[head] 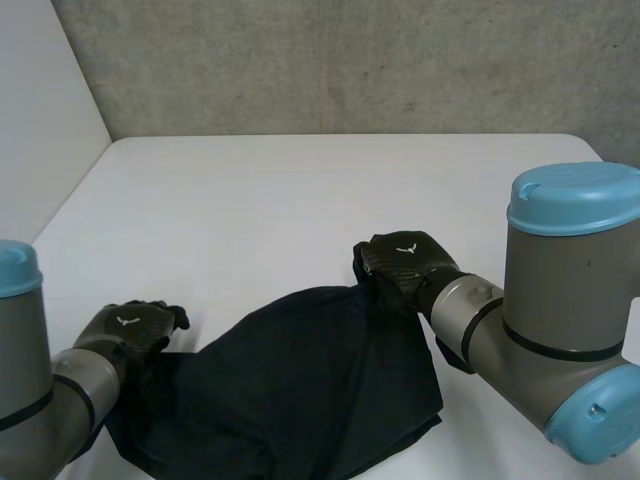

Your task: Fold the shorts.

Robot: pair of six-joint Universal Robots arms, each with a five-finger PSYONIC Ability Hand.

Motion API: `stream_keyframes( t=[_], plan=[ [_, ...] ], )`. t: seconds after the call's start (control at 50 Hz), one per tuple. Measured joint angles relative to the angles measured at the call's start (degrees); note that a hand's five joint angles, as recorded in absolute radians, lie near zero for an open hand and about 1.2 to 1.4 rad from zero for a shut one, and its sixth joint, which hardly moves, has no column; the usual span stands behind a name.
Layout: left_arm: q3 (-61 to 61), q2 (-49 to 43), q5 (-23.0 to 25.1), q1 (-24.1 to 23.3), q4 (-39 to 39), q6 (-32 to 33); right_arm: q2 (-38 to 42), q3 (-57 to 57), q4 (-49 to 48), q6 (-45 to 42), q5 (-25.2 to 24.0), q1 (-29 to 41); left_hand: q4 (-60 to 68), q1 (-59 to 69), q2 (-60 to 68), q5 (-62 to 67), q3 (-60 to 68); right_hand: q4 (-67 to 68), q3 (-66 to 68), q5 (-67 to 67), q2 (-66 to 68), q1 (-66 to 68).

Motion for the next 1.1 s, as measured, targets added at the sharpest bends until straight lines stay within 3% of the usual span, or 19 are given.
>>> stream_keyframes(
  t=[0.22,0.24,0.28,0.52,0.56,0.64,0.74,0.78,0.82,0.84,0.94,1.1],
  plan=[
    [2.1,-4.4,2.8,-0.7,-0.5,-0.2,-0.7,0.1,0.0,-3.3,0.8,-0.3,12.2,12.3,12.4,12.1,11.8,0.0,0.0,0.0,0.0,0.0],
    [2.6,-4.5,3.3,-0.7,-0.5,-0.2,-0.5,-0.3,0.0,-4.7,0.9,-0.5,28.5,30.6,28.9,28.1,28.1,0.0,0.0,0.0,0.0,0.0],
    [3.2,-4.3,3.5,-0.7,-0.3,-0.1,-0.2,-0.7,0.0,-5.9,1.1,-0.5,36.6,37.7,36.7,36.1,36.2,0.0,0.0,0.0,0.0,0.0],
    [12.9,-5.5,3.4,-0.9,0.3,0.3,4.5,-9.5,-0.9,-13.2,2.9,-0.1,41.6,40.5,41.6,41.1,41.4,0.0,0.0,0.0,0.0,0.0],
    [19.8,-7.6,3.2,-0.9,0.7,1.1,5.6,-14.0,-3.6,-14.0,4.5,0.0,50.2,45.5,49.8,47.0,49.3,0.3,0.1,0.0,0.0,0.3],
    [30.7,-10.7,3.0,-0.9,1.3,3.0,6.4,-19.4,-10.9,-14.5,6.5,0.0,50.8,45.5,50.4,47.2,49.8,0.3,0.3,0.0,0.0,0.3],
    [51.5,-16.3,2.3,-0.9,3.7,6.8,5.5,-25.1,-29.8,-16.2,9.0,-0.3,50.9,45.5,50.4,47.2,49.8,0.3,0.3,0.0,0.0,0.3],
    [59.9,-17.4,1.2,-1.1,8.2,8.5,4.1,-26.2,-38.5,-17.2,10.0,-0.8,50.9,45.5,50.4,47.2,49.8,0.3,0.3,0.0,0.0,0.8],
    [62.2,-17.6,0.9,-1.2,10.0,8.9,3.7,-26.3,-41.0,-17.4,10.3,-1.0,50.9,45.5,50.4,47.2,49.8,0.3,0.3,0.0,0.0,0.8],
    [66.0,-17.8,0.2,-1.5,15.1,9.7,2.8,-26.5,-45.8,-18.0,11.0,-1.5,50.9,45.5,50.4,47.2,49.8,0.3,0.3,0.0,0.0,0.8],
    [66.7,-17.5,-0.4,-2.7,23.8,10.3,1.8,-25.4,-49.0,-18.5,11.7,-2.0,50.9,45.5,50.4,47.2,49.8,0.3,0.3,0.0,0.0,0.8],
    [55.1,-19.7,-0.2,-4.6,28.1,10.2,2.3,-18.5,-40.5,-18.9,9.1,-0.6,49.8,45.5,49.5,47.2,49.3,0.3,0.3,0.0,0.0,0.8]
  ],
)
